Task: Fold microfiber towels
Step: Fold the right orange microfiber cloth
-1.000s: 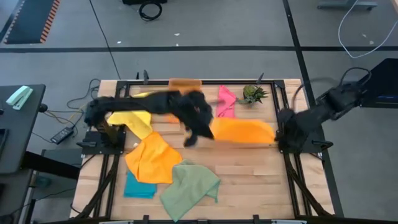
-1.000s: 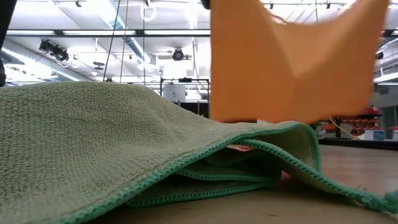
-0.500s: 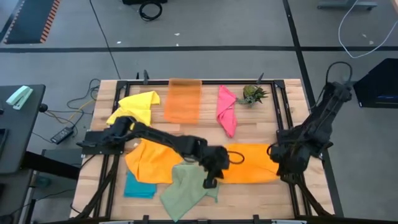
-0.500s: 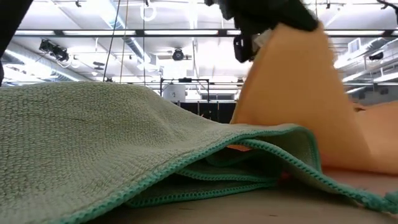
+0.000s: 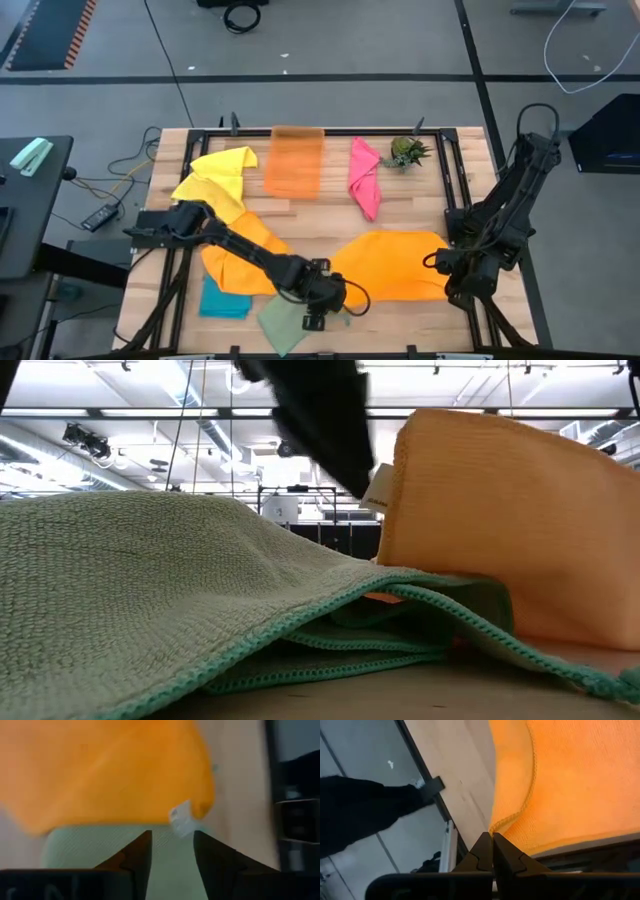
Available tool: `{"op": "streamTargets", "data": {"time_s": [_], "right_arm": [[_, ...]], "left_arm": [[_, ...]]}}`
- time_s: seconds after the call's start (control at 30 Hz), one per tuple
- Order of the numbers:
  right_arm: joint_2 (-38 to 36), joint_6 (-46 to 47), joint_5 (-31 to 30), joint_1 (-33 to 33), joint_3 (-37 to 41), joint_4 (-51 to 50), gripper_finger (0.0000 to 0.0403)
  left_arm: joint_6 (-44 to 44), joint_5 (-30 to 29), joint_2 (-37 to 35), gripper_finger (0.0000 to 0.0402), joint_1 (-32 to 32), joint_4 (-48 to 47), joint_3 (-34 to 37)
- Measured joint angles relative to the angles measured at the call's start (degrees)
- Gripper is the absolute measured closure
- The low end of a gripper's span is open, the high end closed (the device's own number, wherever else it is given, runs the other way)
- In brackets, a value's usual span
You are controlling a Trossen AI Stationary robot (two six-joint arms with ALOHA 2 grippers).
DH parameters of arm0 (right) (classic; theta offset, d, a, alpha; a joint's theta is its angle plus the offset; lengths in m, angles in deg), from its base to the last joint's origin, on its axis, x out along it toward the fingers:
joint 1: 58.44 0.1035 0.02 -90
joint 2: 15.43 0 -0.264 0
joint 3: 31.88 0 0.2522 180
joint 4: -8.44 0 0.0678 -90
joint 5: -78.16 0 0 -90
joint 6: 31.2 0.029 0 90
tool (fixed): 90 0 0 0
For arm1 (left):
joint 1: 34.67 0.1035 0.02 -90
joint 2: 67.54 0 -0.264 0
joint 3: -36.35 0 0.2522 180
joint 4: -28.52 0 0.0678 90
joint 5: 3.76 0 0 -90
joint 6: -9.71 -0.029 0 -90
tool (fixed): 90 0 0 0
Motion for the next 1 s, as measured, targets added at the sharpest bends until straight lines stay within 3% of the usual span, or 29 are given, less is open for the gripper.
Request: {"op": "streamTargets", "data": {"time_s": [0.1, 0.23, 0.53, 0.73, 1.0], "right_arm": [[1.0, 0.1, 0.0, 0.2, 0.0, 1.3, 0.0400], [2.1, 0.1, 0.0, 0.7, 0.0, 1.6, 0.0400], [2.3, 0.1, -0.2, 1.0, 0.0, 2.0, 0.0400], [2.3, 0.1, -0.5, 1.0, 0.0, 2.0, 0.0400], [2.3, 0.6, -1.3, 1.0, 0.0, 2.3, 0.0400]], "left_arm": [[0.0, -4.5, 0.0, 0.0237, -0.8, -3.7, 0.0], [1.9, -5.1, -0.2, 0.0258, -0.3, -3.5, 5.6], [13.7, -6.3, -3.3, 0.0389, 0.6, -2.8, 20.0], [21.4, -11.1, -9.9, 0.0381, 1.7, -14.8, 28.6], [33.4, -11.5, -24.7, 0.0384, 6.7, -14.8, 42.7]]}}
